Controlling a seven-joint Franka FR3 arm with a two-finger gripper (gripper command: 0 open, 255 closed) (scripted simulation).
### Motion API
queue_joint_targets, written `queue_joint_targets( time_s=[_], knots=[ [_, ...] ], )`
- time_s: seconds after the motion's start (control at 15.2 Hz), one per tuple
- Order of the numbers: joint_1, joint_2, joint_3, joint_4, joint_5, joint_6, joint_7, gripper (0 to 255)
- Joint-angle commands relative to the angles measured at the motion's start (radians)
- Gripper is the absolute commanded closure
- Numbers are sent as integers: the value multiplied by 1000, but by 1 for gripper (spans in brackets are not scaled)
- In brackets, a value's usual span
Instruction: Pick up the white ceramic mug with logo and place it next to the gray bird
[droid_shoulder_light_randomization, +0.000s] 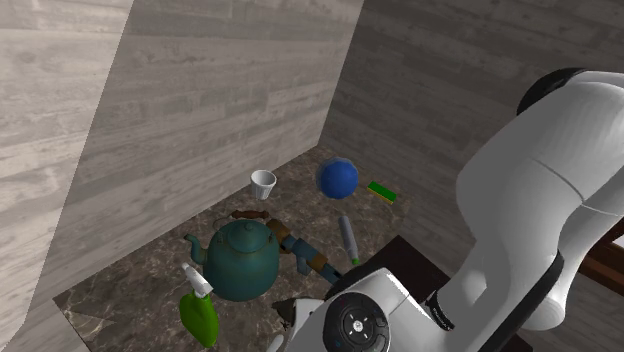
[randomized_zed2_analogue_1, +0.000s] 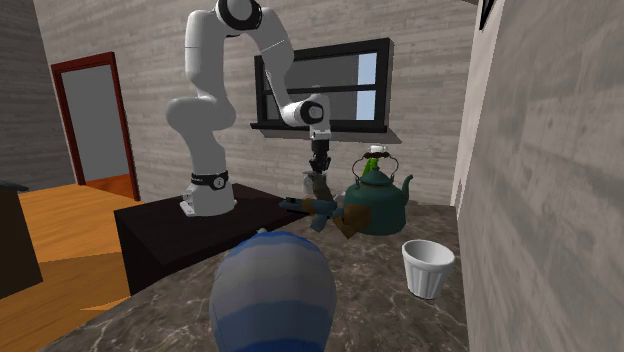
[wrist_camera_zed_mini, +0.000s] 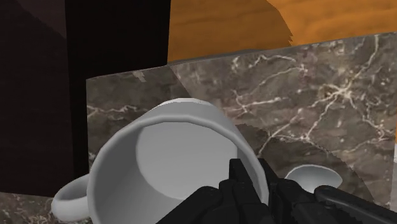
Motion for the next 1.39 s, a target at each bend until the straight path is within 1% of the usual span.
queue_joint_targets(
  time_s=[0.0,0.26,0.33,0.79,0.86,1.19,1.32],
  knots=[
    [17,40,-28,5,-68,17,50,255],
    [64,114,-96,19,-188,48,139,255],
    [71,123,-105,21,-203,52,150,255],
    [72,123,-106,21,-203,52,150,255],
    [72,123,-106,21,-203,52,150,0],
    [72,123,-106,21,-203,52,150,0],
    [11,35,-15,6,-59,11,48,0]
  ],
)
